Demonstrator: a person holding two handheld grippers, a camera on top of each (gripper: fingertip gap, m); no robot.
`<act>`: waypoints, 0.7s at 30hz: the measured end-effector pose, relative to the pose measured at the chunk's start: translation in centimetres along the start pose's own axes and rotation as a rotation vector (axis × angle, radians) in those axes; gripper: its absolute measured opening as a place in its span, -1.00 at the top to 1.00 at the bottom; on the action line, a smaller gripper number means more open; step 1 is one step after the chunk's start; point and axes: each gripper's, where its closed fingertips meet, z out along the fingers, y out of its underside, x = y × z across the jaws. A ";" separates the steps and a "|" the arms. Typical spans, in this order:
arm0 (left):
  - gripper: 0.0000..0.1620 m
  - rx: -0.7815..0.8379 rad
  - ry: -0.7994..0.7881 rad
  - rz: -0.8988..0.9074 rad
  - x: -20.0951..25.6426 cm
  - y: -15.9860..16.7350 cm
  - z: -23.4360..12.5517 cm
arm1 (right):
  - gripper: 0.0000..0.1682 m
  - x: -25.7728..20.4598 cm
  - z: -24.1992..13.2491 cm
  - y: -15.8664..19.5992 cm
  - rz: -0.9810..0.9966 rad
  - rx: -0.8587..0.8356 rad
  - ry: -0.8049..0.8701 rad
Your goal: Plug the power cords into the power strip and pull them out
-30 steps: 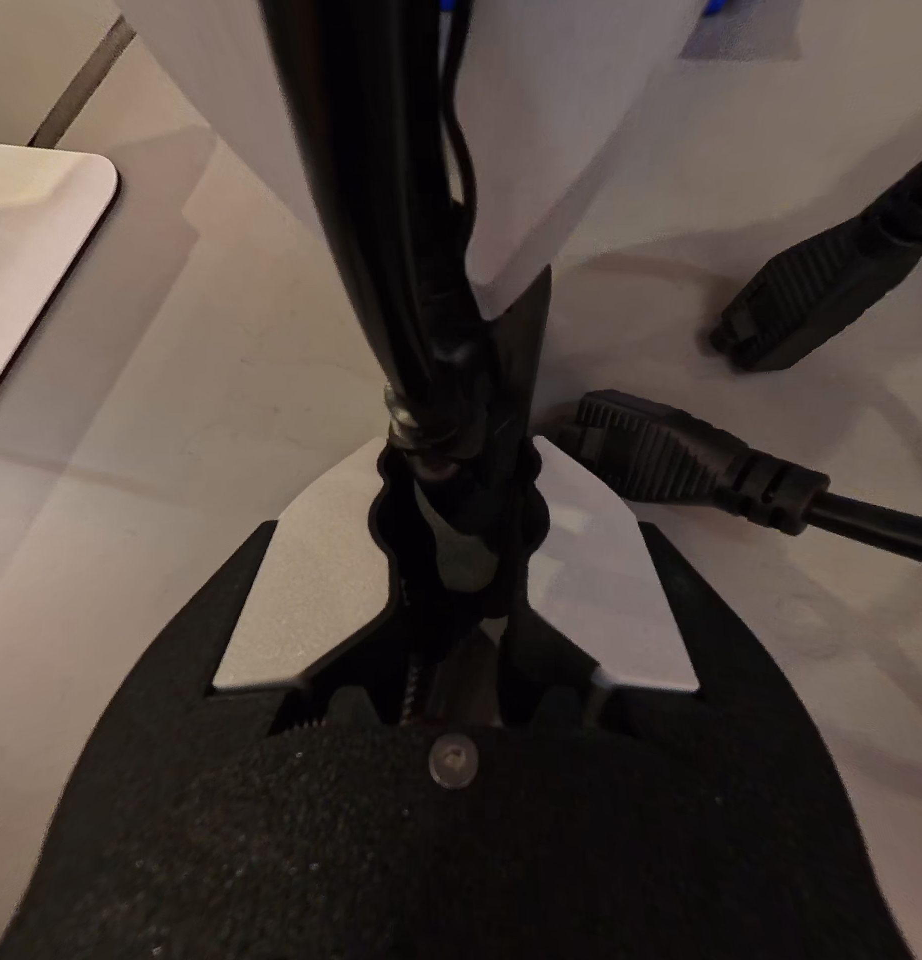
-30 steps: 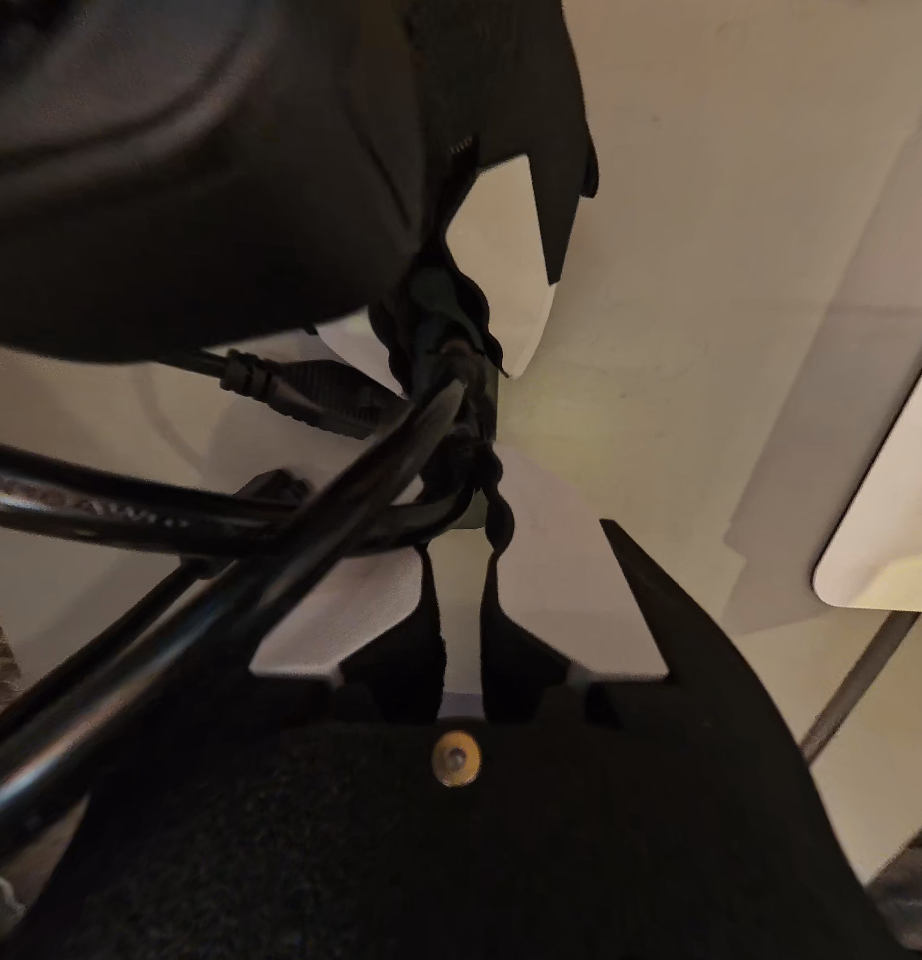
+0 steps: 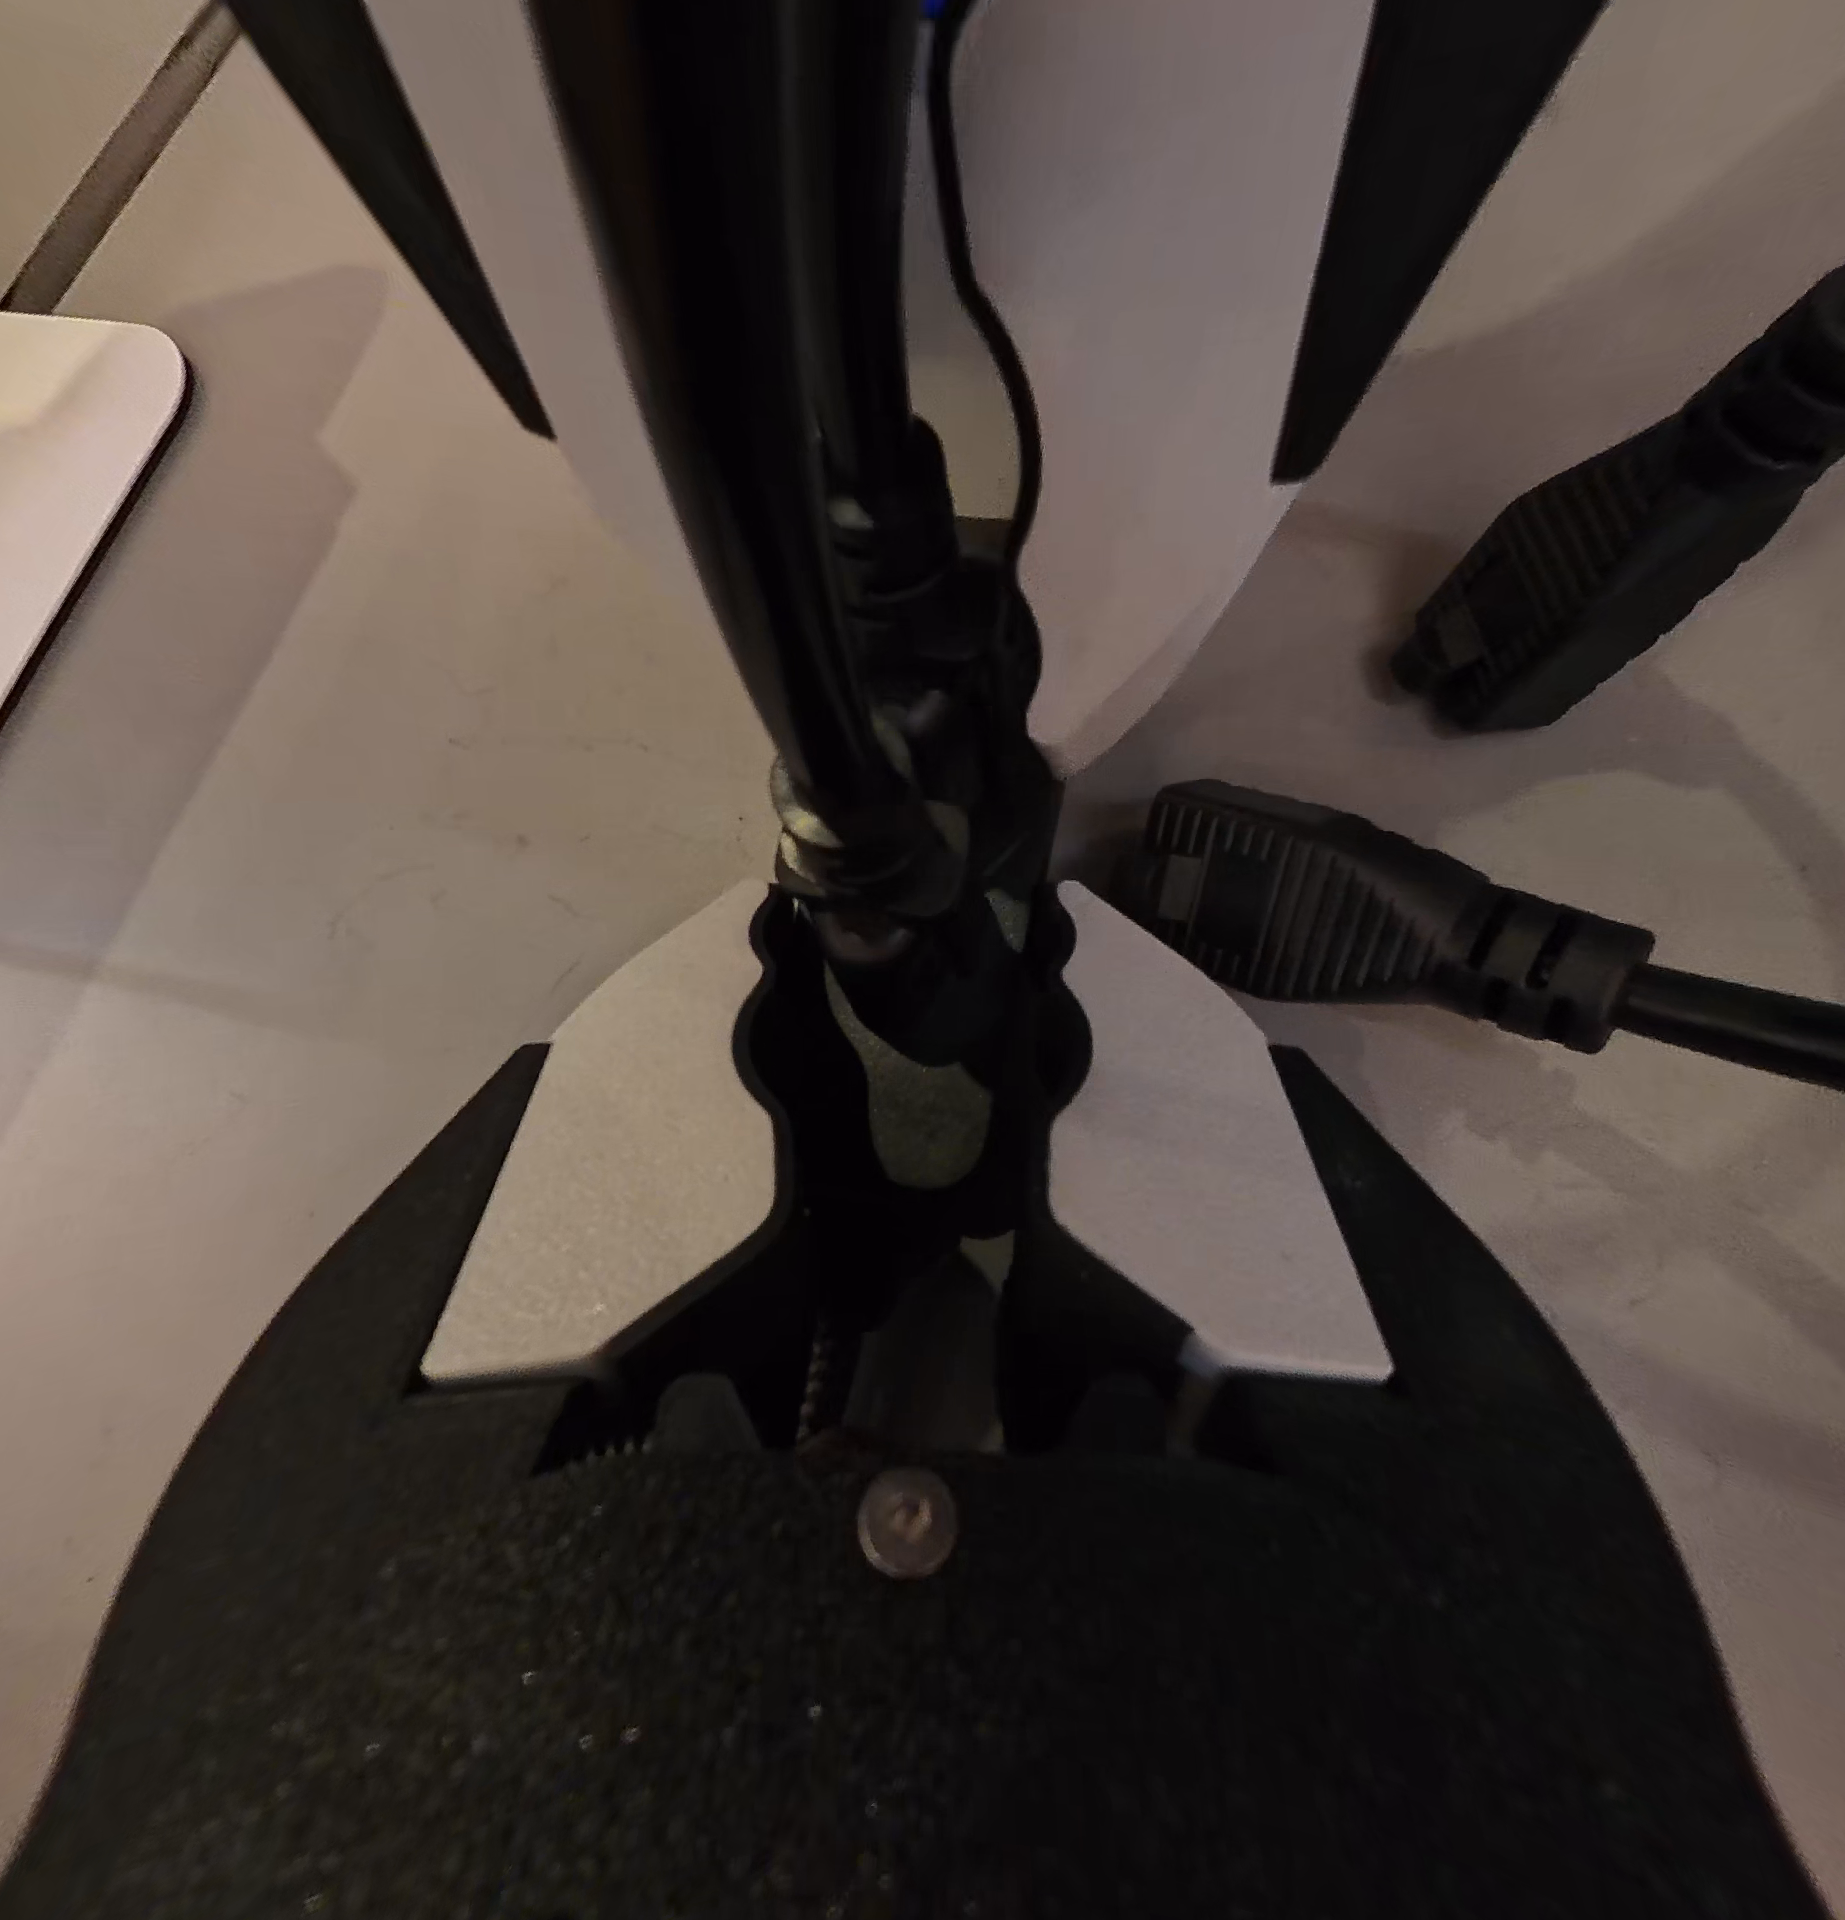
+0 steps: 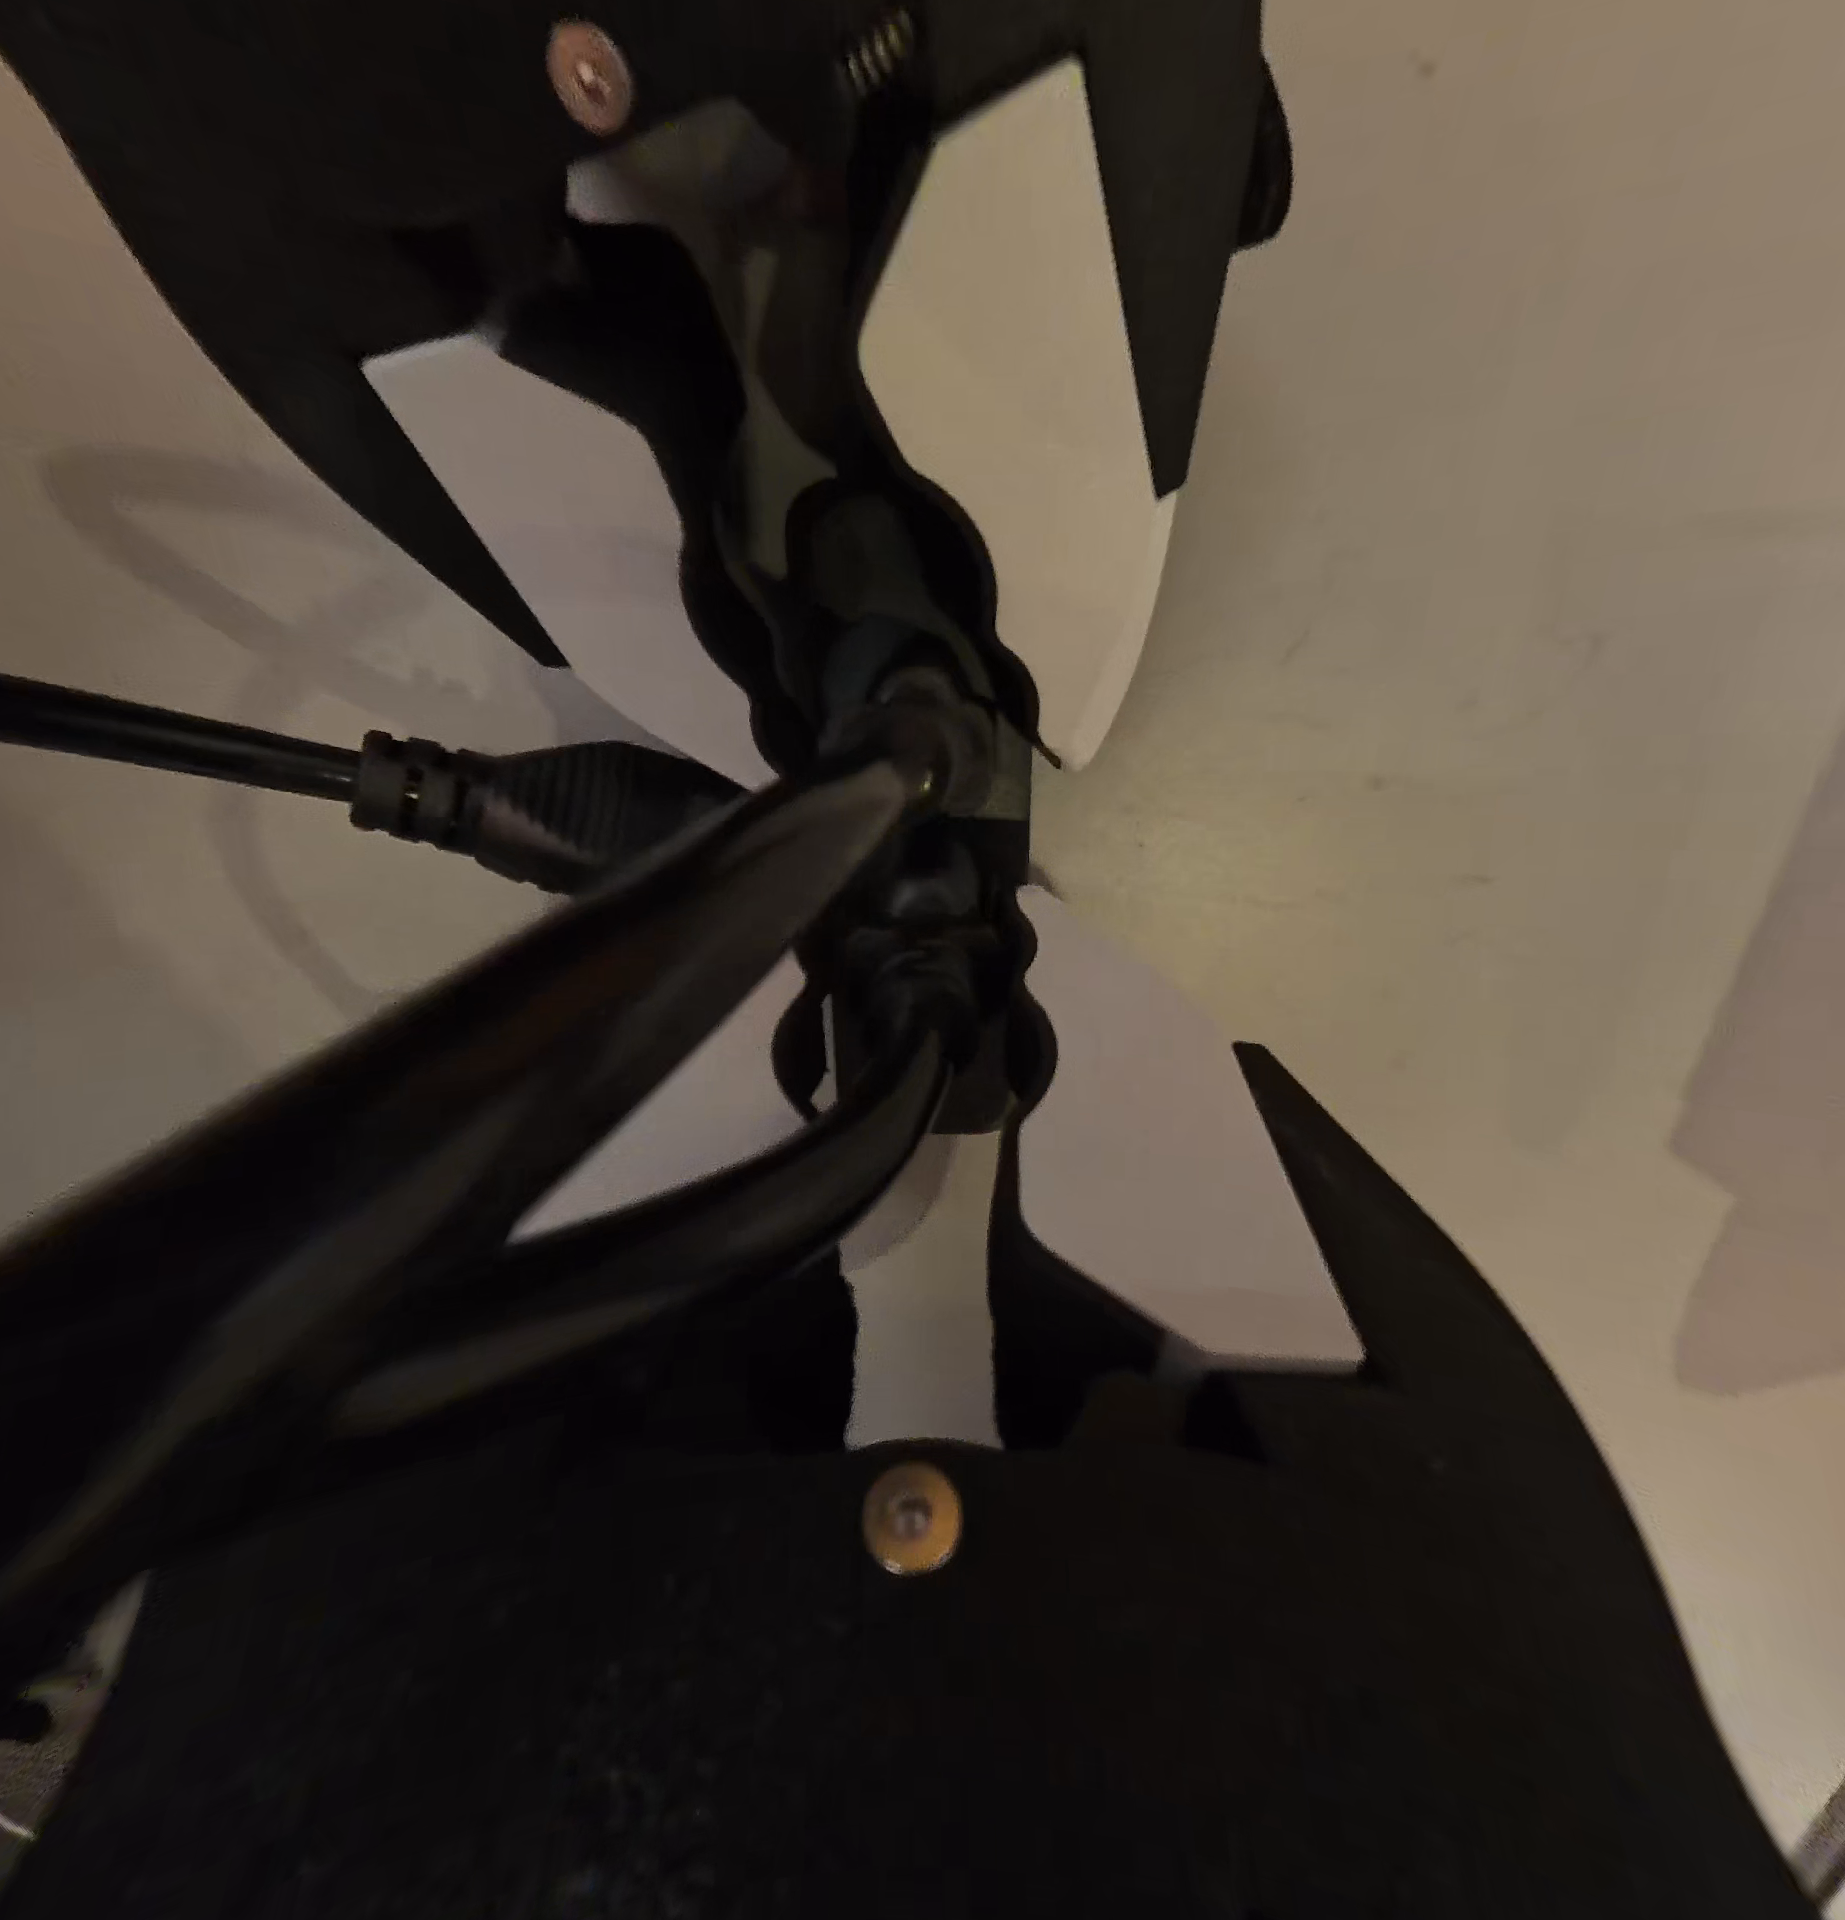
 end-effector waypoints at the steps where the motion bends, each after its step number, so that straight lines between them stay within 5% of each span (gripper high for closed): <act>1: 0.43 0.000 0.000 0.000 0.0 0.0 0.0 | 0.66 0.0 0.1 0.3 0.003 -0.002 0.006; 21: 0.43 -0.001 0.000 -0.003 0.0 0.1 -0.2 | 0.69 0.2 -0.1 -1.3 0.183 0.619 0.032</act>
